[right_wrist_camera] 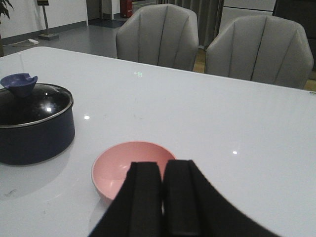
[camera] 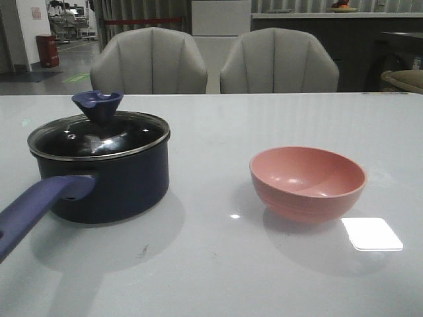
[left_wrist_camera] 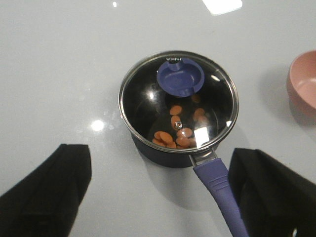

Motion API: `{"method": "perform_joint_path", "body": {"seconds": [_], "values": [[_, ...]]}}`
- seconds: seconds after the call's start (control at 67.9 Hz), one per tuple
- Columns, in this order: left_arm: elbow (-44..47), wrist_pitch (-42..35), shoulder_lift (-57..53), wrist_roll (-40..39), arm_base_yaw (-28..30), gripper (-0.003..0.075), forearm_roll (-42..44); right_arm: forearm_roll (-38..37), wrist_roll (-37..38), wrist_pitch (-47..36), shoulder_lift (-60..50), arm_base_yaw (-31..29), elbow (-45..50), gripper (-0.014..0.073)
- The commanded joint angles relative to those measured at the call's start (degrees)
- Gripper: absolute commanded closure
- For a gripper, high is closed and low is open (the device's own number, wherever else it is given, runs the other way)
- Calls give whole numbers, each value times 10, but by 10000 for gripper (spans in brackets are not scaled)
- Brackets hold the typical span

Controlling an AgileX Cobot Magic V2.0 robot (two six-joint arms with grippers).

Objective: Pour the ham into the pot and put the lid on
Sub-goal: 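Release the lid knob and raise the left gripper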

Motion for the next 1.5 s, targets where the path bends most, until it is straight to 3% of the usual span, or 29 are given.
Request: {"method": "perform_joint_path", "body": {"seconds": [0.0, 0.353, 0.442, 0.56, 0.692, 0.751, 1.34, 1.488], "values": [[52, -105, -84, 1, 0, 116, -21, 6, -4, -43, 4, 1, -16, 432], [266, -238, -339, 1, -1, 118, -32, 6, -4, -43, 4, 1, -16, 432], [295, -258, -386, 1, -1, 155, -32, 6, -4, -43, 4, 1, -16, 432], [316, -275, -426, 1, -1, 302, -32, 6, -4, -43, 4, 1, -16, 432], [317, -272, -432, 1, -1, 548, -32, 6, -4, -43, 4, 1, -16, 432], [317, -266, -432, 1, -1, 619, -32, 6, -4, -43, 4, 1, -16, 432], [317, -261, -432, 1, -1, 600, -27, 6, -4, -43, 4, 1, -16, 432], [368, -325, -433, -4, 19, 600, 0, 6, -4, -43, 4, 1, -16, 432]]}}
